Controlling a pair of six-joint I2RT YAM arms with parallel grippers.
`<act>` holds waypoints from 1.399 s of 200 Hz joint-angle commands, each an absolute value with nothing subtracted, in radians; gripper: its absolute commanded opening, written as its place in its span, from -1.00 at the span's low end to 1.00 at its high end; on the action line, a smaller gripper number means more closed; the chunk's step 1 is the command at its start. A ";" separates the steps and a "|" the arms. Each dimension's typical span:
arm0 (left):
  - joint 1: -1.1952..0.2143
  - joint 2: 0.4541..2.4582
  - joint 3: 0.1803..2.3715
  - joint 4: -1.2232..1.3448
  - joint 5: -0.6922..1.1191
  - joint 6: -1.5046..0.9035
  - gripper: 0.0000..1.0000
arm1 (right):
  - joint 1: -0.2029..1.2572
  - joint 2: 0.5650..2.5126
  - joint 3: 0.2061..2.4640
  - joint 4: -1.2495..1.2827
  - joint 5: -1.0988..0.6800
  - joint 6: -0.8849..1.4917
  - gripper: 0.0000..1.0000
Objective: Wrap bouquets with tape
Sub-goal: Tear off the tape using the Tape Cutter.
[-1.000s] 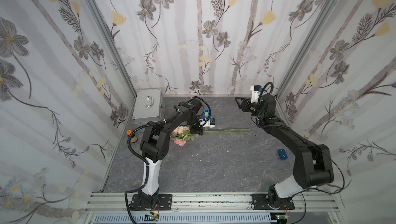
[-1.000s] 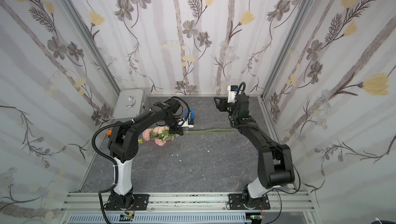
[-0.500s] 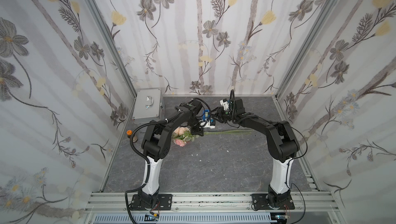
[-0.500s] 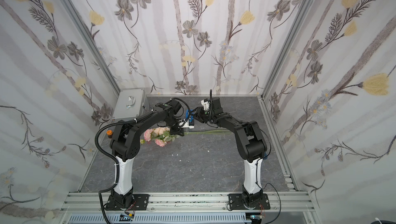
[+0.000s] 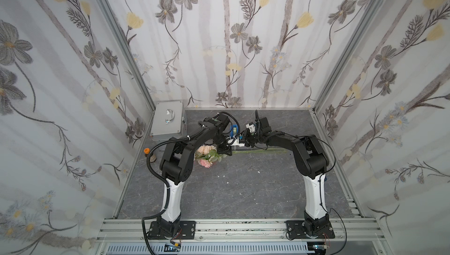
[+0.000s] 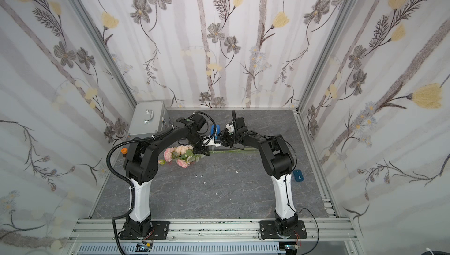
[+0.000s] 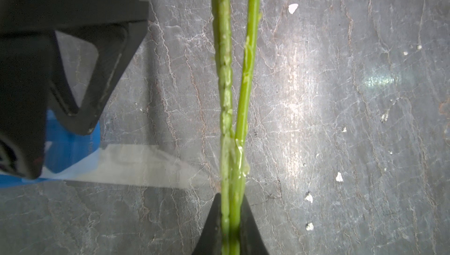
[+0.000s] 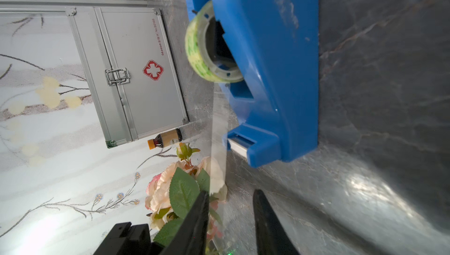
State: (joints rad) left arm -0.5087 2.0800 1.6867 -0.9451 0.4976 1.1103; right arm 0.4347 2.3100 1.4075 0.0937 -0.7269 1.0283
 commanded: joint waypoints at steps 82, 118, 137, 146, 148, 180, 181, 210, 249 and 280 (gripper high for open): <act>-0.509 2.079 1.678 -0.943 0.525 1.131 -1.00 | 0.447 2.356 1.404 0.184 -0.757 1.098 -0.98; -0.509 2.080 1.686 -0.935 0.524 1.119 -1.00 | 0.451 2.390 1.410 0.136 -0.744 1.116 -1.00; -0.511 2.074 1.683 -0.924 0.534 1.111 -1.00 | 0.451 2.419 1.419 0.117 -0.750 1.128 -1.00; -0.513 2.073 1.683 -0.922 0.530 1.113 -1.00 | 0.451 2.427 1.422 0.117 -0.748 1.136 -1.00; -0.512 2.073 1.683 -0.922 0.529 1.113 -1.00 | 0.452 2.429 1.422 0.118 -0.749 1.138 -1.00; -0.516 2.057 1.670 -0.913 0.520 1.125 -1.00 | 0.454 2.458 1.447 0.045 -0.741 1.122 -1.00; -0.517 2.056 1.670 -0.913 0.520 1.126 -1.00 | 0.454 2.458 1.447 0.040 -0.739 1.121 -1.00; -0.517 2.038 1.654 -0.897 0.517 1.126 -1.00 | 0.454 2.474 1.450 0.007 -0.732 1.114 -1.00; -0.517 2.001 1.632 -0.916 0.506 1.134 -1.00 | 0.450 2.398 1.436 0.053 -0.681 1.090 -0.94; -0.523 1.932 1.654 -1.011 0.506 1.138 -1.00 | 0.407 2.237 1.405 0.129 -0.611 1.049 -0.02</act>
